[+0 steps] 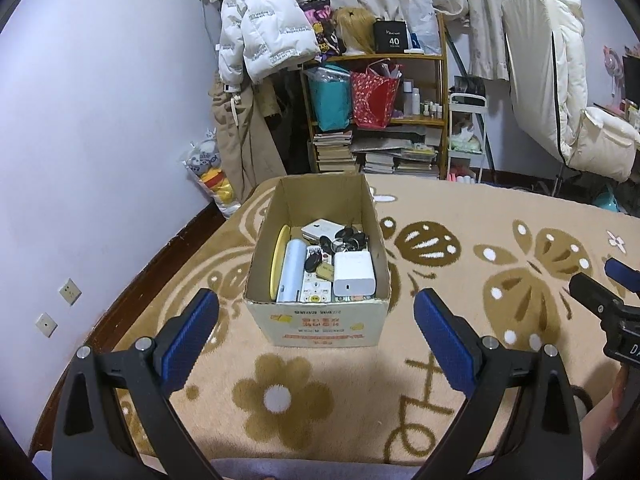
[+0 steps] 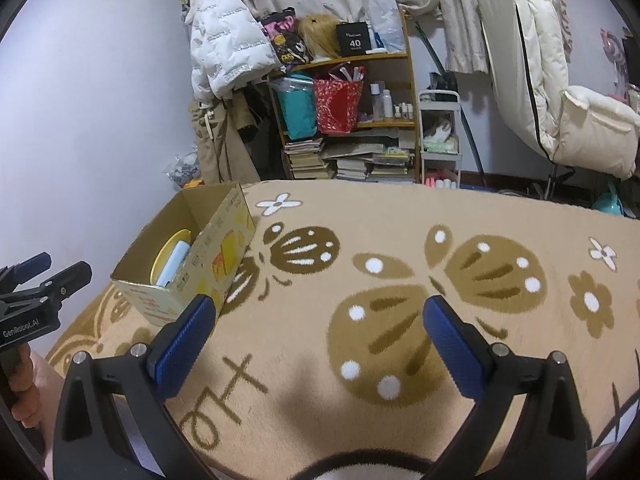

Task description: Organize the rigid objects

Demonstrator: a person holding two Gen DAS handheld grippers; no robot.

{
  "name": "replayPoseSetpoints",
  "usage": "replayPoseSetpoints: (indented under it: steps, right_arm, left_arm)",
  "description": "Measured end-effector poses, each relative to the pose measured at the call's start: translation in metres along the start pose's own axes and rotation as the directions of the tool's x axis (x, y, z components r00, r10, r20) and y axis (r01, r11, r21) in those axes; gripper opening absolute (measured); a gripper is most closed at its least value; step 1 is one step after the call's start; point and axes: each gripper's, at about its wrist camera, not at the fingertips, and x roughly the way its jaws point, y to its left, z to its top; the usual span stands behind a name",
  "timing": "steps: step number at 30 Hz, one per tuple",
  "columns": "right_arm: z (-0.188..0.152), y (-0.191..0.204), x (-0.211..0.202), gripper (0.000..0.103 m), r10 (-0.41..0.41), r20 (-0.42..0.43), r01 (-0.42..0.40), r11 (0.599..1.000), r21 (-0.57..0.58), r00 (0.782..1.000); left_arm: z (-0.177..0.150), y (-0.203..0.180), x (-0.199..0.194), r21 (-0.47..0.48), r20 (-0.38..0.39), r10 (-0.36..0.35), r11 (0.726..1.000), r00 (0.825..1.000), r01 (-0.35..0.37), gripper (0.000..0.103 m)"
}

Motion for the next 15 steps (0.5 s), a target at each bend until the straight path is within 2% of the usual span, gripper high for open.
replayPoseSetpoints:
  steps: [4,15]
  right_arm:
    - [-0.0018,-0.0030,0.0032,0.103,-0.016,-0.009,0.016,1.000,0.018,1.000]
    - [-0.0049,-0.0070,0.0066,0.103,-0.005,-0.030,0.006,0.999,0.047,1.000]
  left_arm:
    - [0.0003,0.0002,0.0069,0.003,-0.026,-0.001,1.000,1.000,0.001,0.097]
    - [0.0005,0.0010,0.0076,0.002,-0.027,-0.004,1.000,1.000,0.004,0.097]
